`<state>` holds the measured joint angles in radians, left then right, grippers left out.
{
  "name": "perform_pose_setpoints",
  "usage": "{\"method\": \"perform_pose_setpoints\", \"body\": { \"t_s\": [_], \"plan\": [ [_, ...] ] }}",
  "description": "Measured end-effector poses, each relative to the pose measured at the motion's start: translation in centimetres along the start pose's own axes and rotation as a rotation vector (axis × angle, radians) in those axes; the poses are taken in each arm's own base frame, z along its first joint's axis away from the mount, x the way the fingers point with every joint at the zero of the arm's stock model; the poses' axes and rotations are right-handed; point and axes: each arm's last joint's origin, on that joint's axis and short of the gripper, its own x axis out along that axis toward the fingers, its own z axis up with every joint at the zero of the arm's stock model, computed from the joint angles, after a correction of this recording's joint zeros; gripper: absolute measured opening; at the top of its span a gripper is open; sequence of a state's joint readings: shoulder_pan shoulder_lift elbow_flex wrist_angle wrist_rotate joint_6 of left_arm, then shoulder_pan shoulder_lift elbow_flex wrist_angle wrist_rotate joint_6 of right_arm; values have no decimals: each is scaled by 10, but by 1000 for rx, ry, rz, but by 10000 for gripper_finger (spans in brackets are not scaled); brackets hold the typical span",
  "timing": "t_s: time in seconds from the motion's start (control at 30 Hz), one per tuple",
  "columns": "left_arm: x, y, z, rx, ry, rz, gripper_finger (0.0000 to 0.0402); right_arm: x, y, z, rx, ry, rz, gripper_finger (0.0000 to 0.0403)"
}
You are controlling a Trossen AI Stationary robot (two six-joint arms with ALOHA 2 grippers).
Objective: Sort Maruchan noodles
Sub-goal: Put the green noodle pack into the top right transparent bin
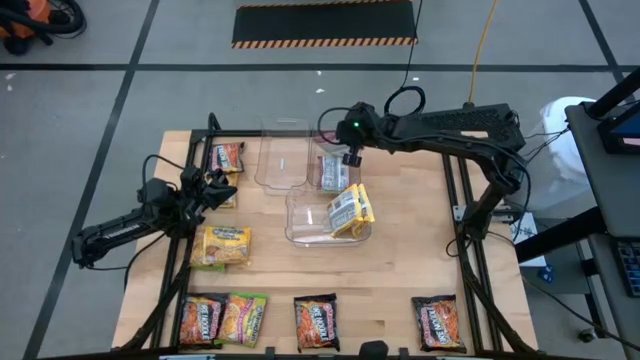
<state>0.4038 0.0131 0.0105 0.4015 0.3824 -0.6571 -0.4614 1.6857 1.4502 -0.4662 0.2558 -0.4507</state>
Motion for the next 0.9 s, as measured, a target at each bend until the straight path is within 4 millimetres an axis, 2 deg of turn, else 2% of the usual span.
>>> {"method": "perform_pose_setpoints", "body": {
  "t_s": [0.33,0.6,0.9],
  "plan": [
    [0,0,0,0,0,0,26,-3,2,0,4,-14,49,0],
    [0,0,0,-2,0,0,26,-9,23,4,-36,6,112,0],
    [0,0,0,-1,0,0,26,-15,43,10,0,-13,221,0]
  ]
}}
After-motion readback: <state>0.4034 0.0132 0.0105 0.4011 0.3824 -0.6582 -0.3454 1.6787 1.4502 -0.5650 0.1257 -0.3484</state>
